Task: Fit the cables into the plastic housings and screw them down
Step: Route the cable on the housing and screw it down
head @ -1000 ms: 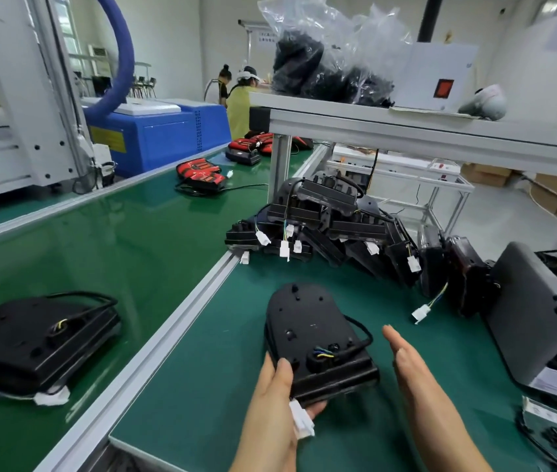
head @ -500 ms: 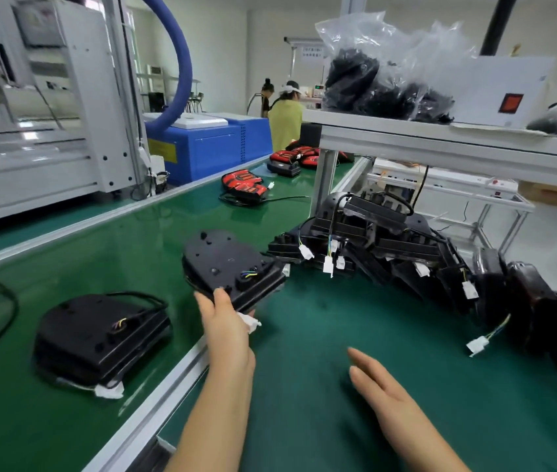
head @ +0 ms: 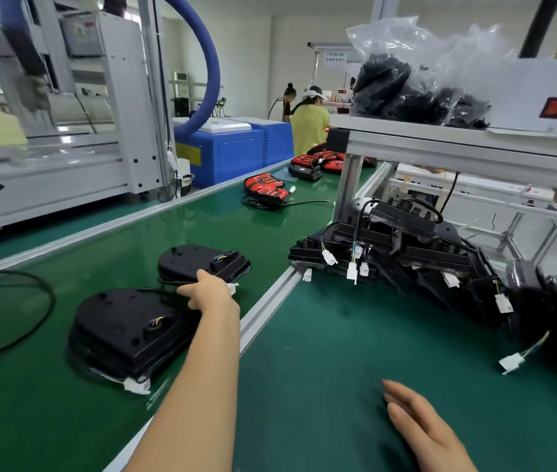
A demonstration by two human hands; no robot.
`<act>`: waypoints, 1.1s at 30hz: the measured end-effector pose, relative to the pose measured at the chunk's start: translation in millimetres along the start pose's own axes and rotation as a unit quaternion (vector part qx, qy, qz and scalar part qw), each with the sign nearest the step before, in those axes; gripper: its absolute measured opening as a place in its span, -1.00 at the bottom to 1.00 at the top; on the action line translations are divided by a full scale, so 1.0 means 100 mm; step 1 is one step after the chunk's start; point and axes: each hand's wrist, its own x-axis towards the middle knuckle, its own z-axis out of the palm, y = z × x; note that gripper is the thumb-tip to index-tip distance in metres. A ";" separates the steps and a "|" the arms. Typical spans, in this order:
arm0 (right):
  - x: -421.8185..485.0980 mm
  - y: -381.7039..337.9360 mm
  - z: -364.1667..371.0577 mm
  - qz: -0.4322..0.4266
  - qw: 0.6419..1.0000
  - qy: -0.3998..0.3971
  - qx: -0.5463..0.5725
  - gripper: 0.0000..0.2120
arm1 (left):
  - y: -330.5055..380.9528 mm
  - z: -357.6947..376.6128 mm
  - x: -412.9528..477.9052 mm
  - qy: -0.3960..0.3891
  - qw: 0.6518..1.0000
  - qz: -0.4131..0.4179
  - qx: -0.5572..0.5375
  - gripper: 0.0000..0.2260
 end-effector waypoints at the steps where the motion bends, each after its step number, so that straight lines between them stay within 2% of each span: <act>1: 0.00 0.01 -0.01 0.000 1.000 0.000 -0.001 -0.75 | 0.01 -0.01 0.01 0.012 1.000 0.007 0.007 -0.57; 4: 0.01 0.02 -0.01 -0.006 1.000 0.002 -0.004 -0.75 | 0.07 -0.09 0.09 0.066 0.998 -0.019 -0.011 -0.57; 7: 0.03 0.05 -0.01 -0.008 1.000 0.002 -0.008 -0.74 | 0.08 -0.23 0.17 0.067 0.998 -0.006 0.001 -0.54; 11: 0.05 0.07 -0.01 -0.003 1.000 -0.008 -0.008 -0.73 | 0.09 -0.32 0.15 0.078 0.996 -0.046 -0.010 -0.52; 15: 0.05 0.08 -0.03 0.002 1.000 -0.006 -0.006 -0.73 | -0.02 -0.36 0.05 0.081 0.996 -0.024 0.002 -0.55; 21: 0.05 0.06 -0.05 0.010 1.000 -0.014 -0.010 -0.74 | -0.09 -0.36 -0.06 0.096 0.994 -0.003 -0.041 -0.51; 24: 0.04 0.03 -0.10 0.024 0.999 -0.022 -0.015 -0.74 | -0.11 -0.37 -0.05 0.095 0.995 0.028 -0.008 -0.51; 26: 0.03 0.02 -0.16 0.029 0.999 -0.022 -0.020 -0.75 | -0.08 -0.35 -0.07 0.104 0.994 0.019 -0.020 -0.46; 29: 0.01 0.02 -0.24 0.036 0.999 -0.013 -0.019 -0.74 | -0.07 -0.35 -0.11 0.113 0.992 0.062 -0.011 -0.41; 33: -0.03 0.03 -0.30 0.046 0.999 -0.009 -0.019 -0.74 | -0.11 -0.40 -0.18 0.112 0.987 0.111 -0.038 -0.42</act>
